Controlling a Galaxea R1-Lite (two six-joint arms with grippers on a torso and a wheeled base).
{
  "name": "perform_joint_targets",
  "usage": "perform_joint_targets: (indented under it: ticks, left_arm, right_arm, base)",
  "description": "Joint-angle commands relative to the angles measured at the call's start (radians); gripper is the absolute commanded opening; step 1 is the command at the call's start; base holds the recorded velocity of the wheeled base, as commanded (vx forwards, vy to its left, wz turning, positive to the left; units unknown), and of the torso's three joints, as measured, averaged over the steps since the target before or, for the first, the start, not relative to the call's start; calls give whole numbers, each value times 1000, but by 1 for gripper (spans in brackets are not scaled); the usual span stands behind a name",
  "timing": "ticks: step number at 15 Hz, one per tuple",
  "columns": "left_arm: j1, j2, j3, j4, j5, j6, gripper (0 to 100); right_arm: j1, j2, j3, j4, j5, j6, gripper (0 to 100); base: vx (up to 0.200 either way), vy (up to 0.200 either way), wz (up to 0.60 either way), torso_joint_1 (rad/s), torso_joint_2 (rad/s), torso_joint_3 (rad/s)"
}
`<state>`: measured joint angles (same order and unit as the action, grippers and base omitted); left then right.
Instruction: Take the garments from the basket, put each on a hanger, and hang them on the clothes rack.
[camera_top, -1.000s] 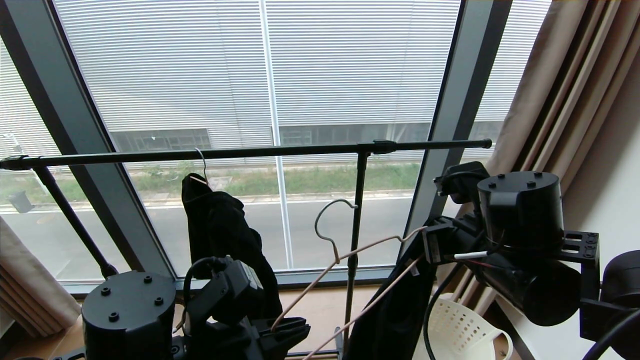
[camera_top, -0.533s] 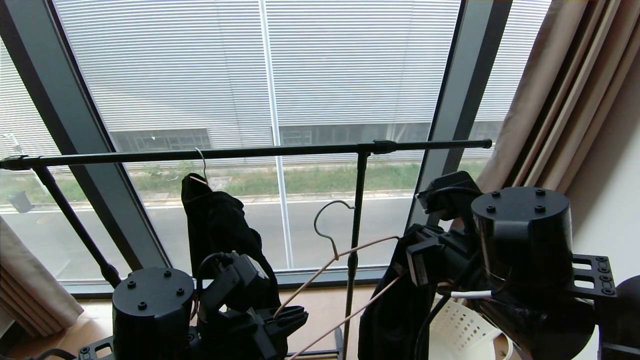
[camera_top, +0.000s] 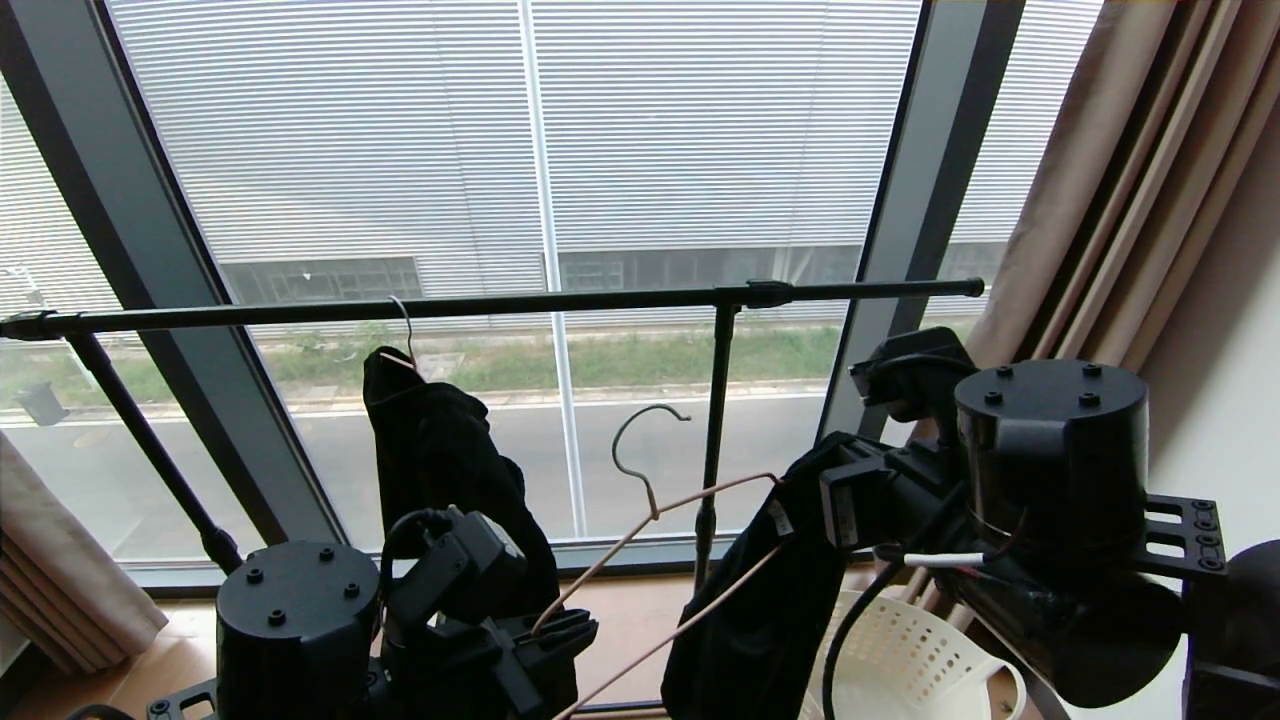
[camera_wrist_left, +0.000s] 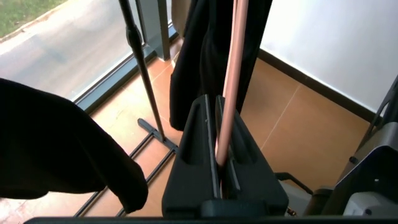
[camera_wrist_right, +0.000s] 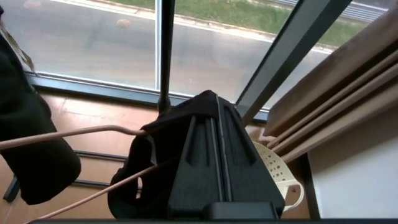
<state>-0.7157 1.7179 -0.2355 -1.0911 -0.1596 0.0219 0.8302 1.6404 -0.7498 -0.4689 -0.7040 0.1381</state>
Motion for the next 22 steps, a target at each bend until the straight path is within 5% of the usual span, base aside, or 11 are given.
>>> perform_joint_targets:
  ticks: [1,5,10,22]
  left_arm:
    - [-2,3,-19,0,0,1,0]
    - [-2,20,-27,0,2,1,0]
    - [-2,22,-27,-1,3,0,0]
    - [-4,22,1,-76,2,3,0]
  right_arm:
    - [53,4,-3,0,0,2,0]
    - [205,6,-16,-2,-2,43,0]
    - [296,32,-59,-2,-2,75,0]
    - [254,12,-39,-54,-6,87,0]
  base:
    - [0,0,0,0,0,0]
    - [0,0,0,0,0,0]
    - [0,0,0,0,0,0]
    - [0,0,0,0,0,0]
